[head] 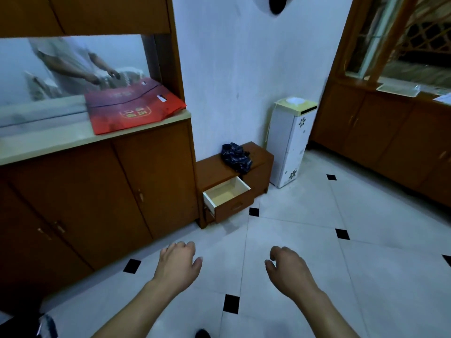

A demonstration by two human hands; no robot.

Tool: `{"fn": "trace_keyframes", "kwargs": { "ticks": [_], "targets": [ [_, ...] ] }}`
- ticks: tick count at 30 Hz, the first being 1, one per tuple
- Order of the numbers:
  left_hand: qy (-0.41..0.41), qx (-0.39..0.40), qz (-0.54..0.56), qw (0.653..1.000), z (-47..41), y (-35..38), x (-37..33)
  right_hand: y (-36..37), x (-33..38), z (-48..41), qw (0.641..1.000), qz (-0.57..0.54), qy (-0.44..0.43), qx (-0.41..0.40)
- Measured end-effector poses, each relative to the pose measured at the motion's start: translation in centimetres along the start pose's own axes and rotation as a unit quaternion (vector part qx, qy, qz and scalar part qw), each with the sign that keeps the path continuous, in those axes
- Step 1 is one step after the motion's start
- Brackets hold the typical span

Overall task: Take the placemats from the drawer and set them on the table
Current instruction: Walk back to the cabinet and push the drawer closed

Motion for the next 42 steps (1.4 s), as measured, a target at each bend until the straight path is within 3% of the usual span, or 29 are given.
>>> {"fn": "trace_keyframes", "kwargs": {
  "ticks": [14, 18, 22, 32, 37, 42],
  "targets": [
    [0.107, 0.011, 0.023, 0.994, -30.4, -4.7, -8.9, -8.1, -9.5, -23.7, 0.995, -0.002, 0.094, 0.033],
    [0.081, 0.013, 0.026, 0.996, -37.9, -5.2, -10.8, -9.4, -12.7, -32.5, 0.996, -0.001, 0.068, 0.054],
    [0.009, 0.017, 0.014, 1.000, -44.5, -5.8, -11.9, -11.5, -14.1, -43.4, 0.997, 0.029, -0.018, 0.073],
    [-0.102, 0.052, 0.070, 0.991, -56.2, -4.4, -10.6, -11.8, -11.1, -63.2, 0.968, 0.068, -0.181, 0.159],
    [-0.108, 0.116, 0.066, 0.985, -62.8, -0.5, -9.4, -7.9, -10.9, -69.6, 0.953, 0.072, -0.169, 0.239],
    [-0.100, 0.184, 0.114, 0.971, -70.3, 6.1, -7.2, -3.7, -12.5, -76.4, 0.947, -0.021, -0.097, 0.306]
  ]
}}
Point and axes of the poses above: each hand's wrist, its own z-axis away from the middle knuckle, its own y-axis out of the palm, x = y × z, the point moved 3 cm from there along -z, towards the middle knuckle, and after that the axes turned 12 degrees about x, right-handed, at the moved point
